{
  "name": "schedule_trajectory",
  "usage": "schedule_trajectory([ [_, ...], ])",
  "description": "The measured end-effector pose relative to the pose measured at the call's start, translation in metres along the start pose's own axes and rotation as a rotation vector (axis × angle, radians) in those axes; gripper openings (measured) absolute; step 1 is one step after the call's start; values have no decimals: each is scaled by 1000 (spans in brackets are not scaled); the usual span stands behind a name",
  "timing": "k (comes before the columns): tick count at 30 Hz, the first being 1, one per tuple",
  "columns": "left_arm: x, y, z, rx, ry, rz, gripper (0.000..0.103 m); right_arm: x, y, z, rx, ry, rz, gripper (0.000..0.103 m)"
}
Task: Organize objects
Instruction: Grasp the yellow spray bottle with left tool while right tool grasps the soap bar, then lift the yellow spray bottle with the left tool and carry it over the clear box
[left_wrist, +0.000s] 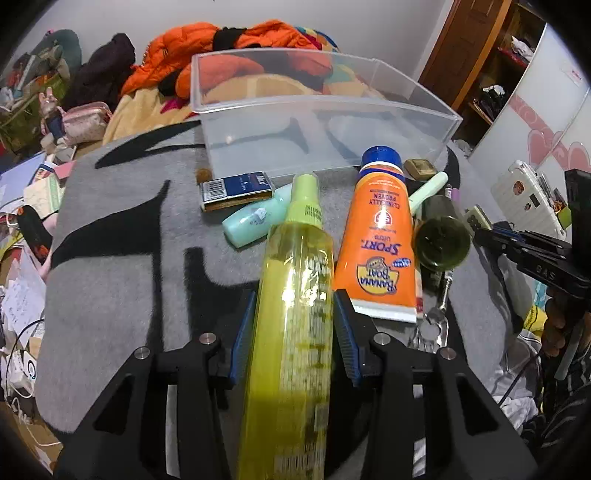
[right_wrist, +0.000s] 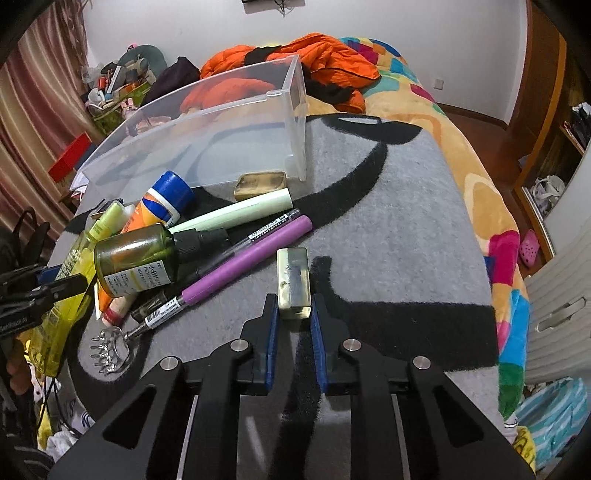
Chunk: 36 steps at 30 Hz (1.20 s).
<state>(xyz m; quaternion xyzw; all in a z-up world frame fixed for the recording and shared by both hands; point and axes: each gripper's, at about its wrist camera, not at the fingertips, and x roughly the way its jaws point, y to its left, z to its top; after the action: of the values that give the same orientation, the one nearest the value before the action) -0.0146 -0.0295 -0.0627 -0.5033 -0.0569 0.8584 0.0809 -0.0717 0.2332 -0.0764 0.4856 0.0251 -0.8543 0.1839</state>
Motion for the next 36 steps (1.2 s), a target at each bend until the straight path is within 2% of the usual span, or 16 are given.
schedule_trajectory([
  [4,6,2,7,1,6,-6,42,-1,2,5,2,-5,10,29],
  [11,0,0,6,26,-11,15,39,7,10,13,-31,-13,-20,31],
  [12,-4,-1,5,27,-22,18,39,9,11,13,-41,-6,-27,31],
  [13,-7,-2,5,29,-33,21,39,11,13,12,-44,-5,-32,26],
  [14,-12,-3,4,30,-48,26,39,12,14,11,-48,-7,-39,17],
  [15,-16,-4,4,29,-61,27,39,11,15,9,-57,-9,-43,15],
  [23,-57,-3,12,-24,-187,-5,38,-21,27,12,-85,-110,-19,15],
  [29,-82,-8,15,-35,-261,-19,37,-42,39,27,-72,-189,38,15],
  [36,-105,-8,25,-47,-355,1,34,-58,64,41,-112,-250,75,15],
])
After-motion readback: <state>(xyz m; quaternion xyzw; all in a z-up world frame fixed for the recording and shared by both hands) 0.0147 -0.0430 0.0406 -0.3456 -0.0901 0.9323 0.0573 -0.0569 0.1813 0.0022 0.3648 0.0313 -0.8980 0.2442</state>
